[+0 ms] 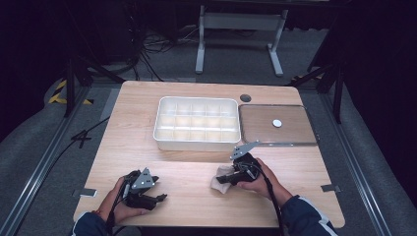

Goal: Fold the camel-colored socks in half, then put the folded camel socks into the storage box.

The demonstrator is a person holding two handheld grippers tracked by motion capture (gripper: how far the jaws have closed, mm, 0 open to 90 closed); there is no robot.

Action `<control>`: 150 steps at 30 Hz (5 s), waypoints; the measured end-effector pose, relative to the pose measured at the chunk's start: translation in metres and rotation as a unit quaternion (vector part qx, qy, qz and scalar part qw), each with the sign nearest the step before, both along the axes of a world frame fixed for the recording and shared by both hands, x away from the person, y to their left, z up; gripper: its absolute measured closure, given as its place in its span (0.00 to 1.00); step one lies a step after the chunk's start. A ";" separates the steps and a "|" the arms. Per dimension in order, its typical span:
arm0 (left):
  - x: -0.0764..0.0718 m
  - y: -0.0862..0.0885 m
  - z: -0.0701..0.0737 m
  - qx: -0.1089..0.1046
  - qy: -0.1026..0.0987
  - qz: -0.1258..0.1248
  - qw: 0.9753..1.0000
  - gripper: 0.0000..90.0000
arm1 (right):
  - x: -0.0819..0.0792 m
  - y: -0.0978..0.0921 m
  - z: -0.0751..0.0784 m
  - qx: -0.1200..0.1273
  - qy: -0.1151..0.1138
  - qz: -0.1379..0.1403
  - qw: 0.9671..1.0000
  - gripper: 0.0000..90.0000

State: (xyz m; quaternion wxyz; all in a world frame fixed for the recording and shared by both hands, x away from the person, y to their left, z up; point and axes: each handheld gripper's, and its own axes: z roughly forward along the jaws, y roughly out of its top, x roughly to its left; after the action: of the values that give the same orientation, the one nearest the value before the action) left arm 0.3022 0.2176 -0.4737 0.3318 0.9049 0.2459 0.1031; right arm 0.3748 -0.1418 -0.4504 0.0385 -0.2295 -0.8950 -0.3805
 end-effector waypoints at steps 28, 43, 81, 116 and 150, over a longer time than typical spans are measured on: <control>0.008 0.003 -0.009 -0.029 0.000 0.033 0.999 0.15 | 0.013 -0.053 0.047 0.008 -0.103 -0.066 0.992 0.73; 0.006 0.003 -0.009 -0.031 0.002 0.042 0.999 0.15 | 0.033 -0.054 0.078 -0.003 -0.138 -0.066 0.988 0.72; 0.005 0.003 -0.009 -0.031 0.005 0.046 0.998 0.15 | 0.096 -0.009 0.093 -0.061 -0.156 -0.083 0.982 0.72; 0.005 0.003 -0.009 -0.033 0.005 0.048 0.998 0.15 | 0.113 0.063 0.047 -0.177 -0.153 -0.013 0.972 0.72; 0.005 0.003 -0.010 -0.034 0.004 0.048 0.998 0.15 | 0.121 0.064 0.046 -0.184 -0.088 0.011 0.979 0.75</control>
State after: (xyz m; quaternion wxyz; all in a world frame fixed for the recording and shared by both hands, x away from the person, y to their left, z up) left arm 0.3073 0.2203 -0.4833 0.3563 0.8804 0.2939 0.1073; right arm 0.4958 -0.0776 -0.4049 -0.0789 -0.1884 -0.9521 -0.2276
